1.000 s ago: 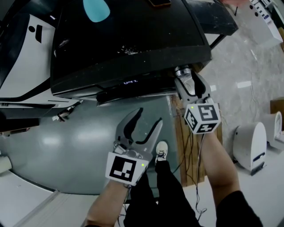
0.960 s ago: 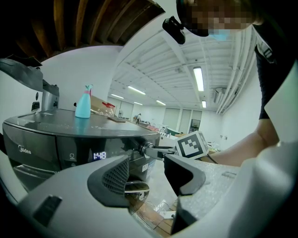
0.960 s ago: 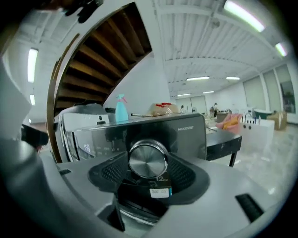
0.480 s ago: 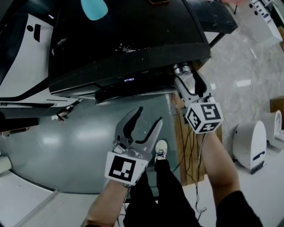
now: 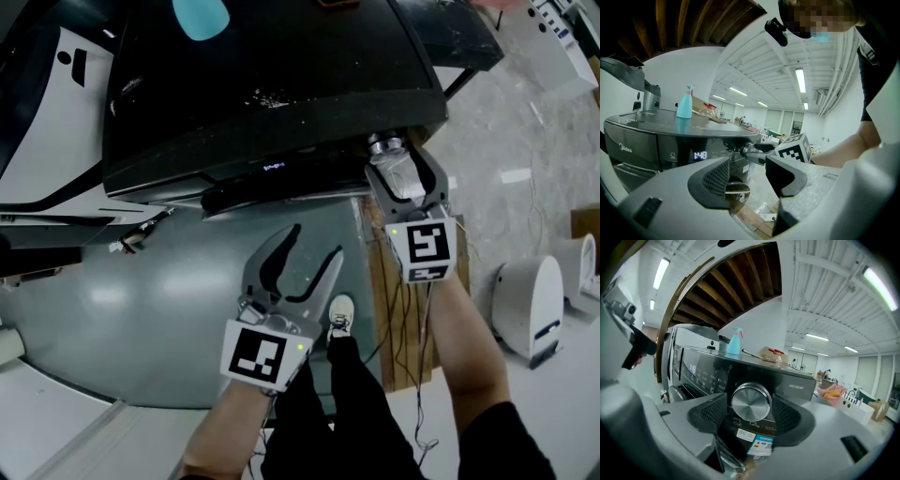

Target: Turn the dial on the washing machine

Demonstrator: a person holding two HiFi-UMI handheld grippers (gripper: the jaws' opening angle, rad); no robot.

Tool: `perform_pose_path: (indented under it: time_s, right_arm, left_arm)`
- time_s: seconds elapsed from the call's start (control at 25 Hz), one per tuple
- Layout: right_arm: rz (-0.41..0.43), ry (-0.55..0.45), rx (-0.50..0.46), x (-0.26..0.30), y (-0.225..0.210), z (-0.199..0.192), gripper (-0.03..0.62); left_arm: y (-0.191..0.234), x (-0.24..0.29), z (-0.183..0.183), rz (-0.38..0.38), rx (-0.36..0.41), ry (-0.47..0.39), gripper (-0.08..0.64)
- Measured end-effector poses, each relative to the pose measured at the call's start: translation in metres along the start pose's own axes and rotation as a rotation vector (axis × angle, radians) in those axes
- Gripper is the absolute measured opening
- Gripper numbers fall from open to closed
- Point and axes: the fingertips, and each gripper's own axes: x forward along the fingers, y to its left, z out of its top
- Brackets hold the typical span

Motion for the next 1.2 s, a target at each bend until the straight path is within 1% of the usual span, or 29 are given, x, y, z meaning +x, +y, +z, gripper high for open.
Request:
perform_pose_path:
  time_s: [0.12, 0.24, 0.32, 0.36, 0.44, 0.56, 0.64, 0.76, 0.84, 0.88, 0.96, 1.2]
  right_arm:
    - [-0.041, 0.041, -0.122, 0.001, -0.002, -0.005, 0.287]
    - [-0.069, 0.048, -0.24, 0.002, -0.001, -0.006, 0.288]
    - [-0.072, 0.052, -0.27, 0.003, 0.002, -0.007, 0.27]
    - [-0.074, 0.053, -0.266, 0.003, 0.002, -0.007, 0.267]
    - [-0.078, 0.052, -0.225, 0.003, 0.002, -0.007, 0.265]
    - [-0.068, 0.043, -0.105, 0.003, 0.0, -0.005, 0.265]
    - [-0.049, 0.026, 0.014, 0.004, -0.002, -0.005, 0.265]
    - [-0.017, -0.007, 0.217, 0.004, -0.007, -0.006, 0.265]
    - [-0.008, -0.02, 0.302, 0.004, -0.01, -0.007, 0.267]
    - [-0.008, -0.025, 0.318, 0.004, -0.01, -0.008, 0.267]
    - [-0.006, -0.032, 0.32, 0.003, -0.01, -0.007, 0.265]
    - [0.006, -0.031, 0.279, 0.001, -0.005, -0.007, 0.275]
  left_arm:
    - [0.001, -0.001, -0.002, 0.0, -0.003, 0.002, 0.22]
    - [0.002, -0.002, -0.004, 0.0, -0.002, 0.007, 0.221]
    - [0.003, -0.002, -0.004, 0.001, -0.005, 0.006, 0.221]
    - [0.004, -0.003, -0.004, 0.001, -0.006, 0.005, 0.221]
    - [0.004, -0.003, -0.004, 0.001, -0.008, 0.003, 0.22]
    - [0.005, -0.002, -0.005, 0.001, -0.012, 0.001, 0.221]
    - [0.006, -0.003, -0.005, 0.002, -0.015, 0.0, 0.22]
    - [0.007, -0.004, -0.005, 0.005, -0.021, -0.005, 0.22]
    - [0.008, -0.005, -0.006, 0.005, -0.023, -0.006, 0.221]
    - [0.008, -0.005, -0.006, 0.005, -0.024, -0.007, 0.221]
    - [0.008, -0.006, -0.006, 0.006, -0.027, -0.008, 0.221]
    - [0.007, -0.007, -0.01, 0.006, -0.034, -0.006, 0.221]
